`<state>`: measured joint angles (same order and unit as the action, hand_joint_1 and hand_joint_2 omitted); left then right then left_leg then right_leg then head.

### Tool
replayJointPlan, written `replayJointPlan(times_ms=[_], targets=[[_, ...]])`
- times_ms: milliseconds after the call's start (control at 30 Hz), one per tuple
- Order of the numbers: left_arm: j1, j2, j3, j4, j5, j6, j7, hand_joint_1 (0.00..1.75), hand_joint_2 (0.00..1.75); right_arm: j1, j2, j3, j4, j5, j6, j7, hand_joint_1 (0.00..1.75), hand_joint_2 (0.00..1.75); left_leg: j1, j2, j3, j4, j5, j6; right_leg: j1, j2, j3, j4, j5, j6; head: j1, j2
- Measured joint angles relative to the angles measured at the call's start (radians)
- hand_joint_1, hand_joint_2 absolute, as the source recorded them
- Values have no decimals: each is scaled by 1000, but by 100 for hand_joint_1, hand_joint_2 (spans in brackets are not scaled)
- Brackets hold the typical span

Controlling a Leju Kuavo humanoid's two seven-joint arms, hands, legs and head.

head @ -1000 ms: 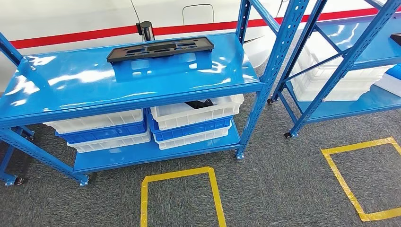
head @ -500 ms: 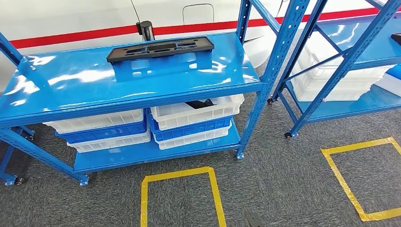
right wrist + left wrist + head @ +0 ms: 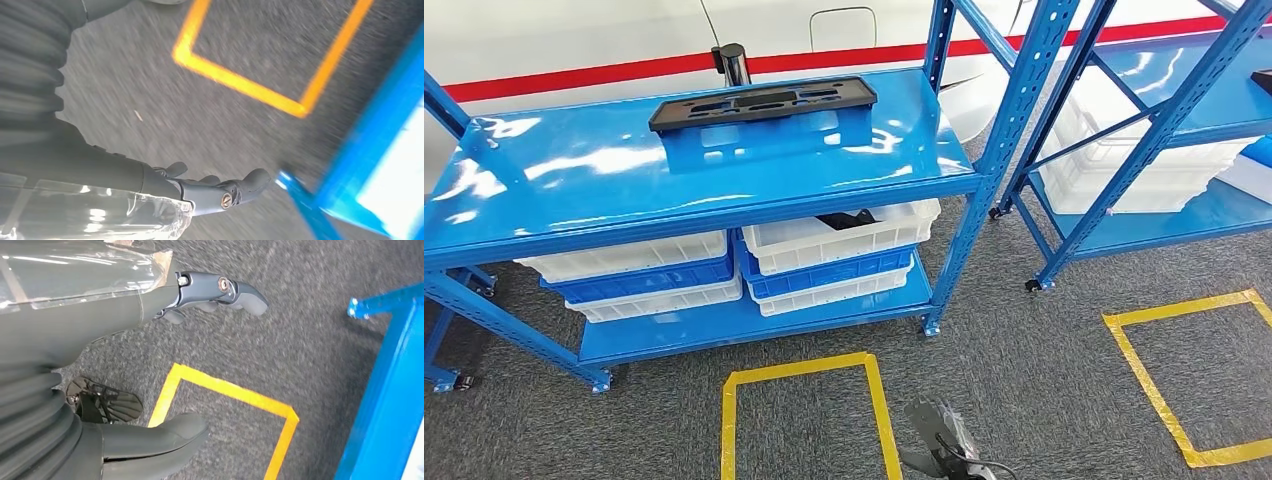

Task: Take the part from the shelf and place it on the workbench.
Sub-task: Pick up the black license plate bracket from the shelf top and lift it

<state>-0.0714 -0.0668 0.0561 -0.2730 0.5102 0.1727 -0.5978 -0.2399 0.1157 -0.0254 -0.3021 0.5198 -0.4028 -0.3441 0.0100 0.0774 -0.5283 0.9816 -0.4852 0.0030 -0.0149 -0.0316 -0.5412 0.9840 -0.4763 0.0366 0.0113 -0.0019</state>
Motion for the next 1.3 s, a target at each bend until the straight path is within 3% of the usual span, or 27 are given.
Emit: replayJointPlan(times_ms=[200,367,567,733,933,1133,1300], targets=[[-18,-3,6,13,-40,-14,8,0,175,-70,-1,35,-27,69,-76,-127,0,175,0,0,0,0,0,0,0,0,0,0,0,0,0,0],[-27,-6,22,20,-47,-3,41,0,175,-113,-13,66,-190,93,-88,-172,0,175,0,0,0,1,1,0,0,0,0,0,0,0,0,0],[-30,-10,51,26,-76,70,46,0,175,-66,-41,133,-555,130,-71,-115,0,175,0,0,0,1,1,0,0,0,-1,0,0,0,0,0],[-30,-15,62,27,-100,84,42,0,175,-21,-63,175,-761,151,-71,-96,0,175,0,0,-1,1,0,0,0,0,-2,0,0,0,0,0],[-40,-22,60,27,-163,101,45,0,175,1,-135,234,-1009,184,-65,-44,0,175,-1,0,-1,1,0,0,0,0,-1,0,0,1,0,0],[-63,-34,53,27,-219,110,75,0,175,-91,-188,284,-1164,233,-34,56,0,175,-1,0,-1,1,1,1,-1,0,-1,0,1,1,0,0],[-82,-44,26,27,-275,111,101,0,175,-246,-201,330,-1177,256,31,155,0,175,-1,0,-1,1,2,1,-1,0,-1,1,1,1,0,0]])
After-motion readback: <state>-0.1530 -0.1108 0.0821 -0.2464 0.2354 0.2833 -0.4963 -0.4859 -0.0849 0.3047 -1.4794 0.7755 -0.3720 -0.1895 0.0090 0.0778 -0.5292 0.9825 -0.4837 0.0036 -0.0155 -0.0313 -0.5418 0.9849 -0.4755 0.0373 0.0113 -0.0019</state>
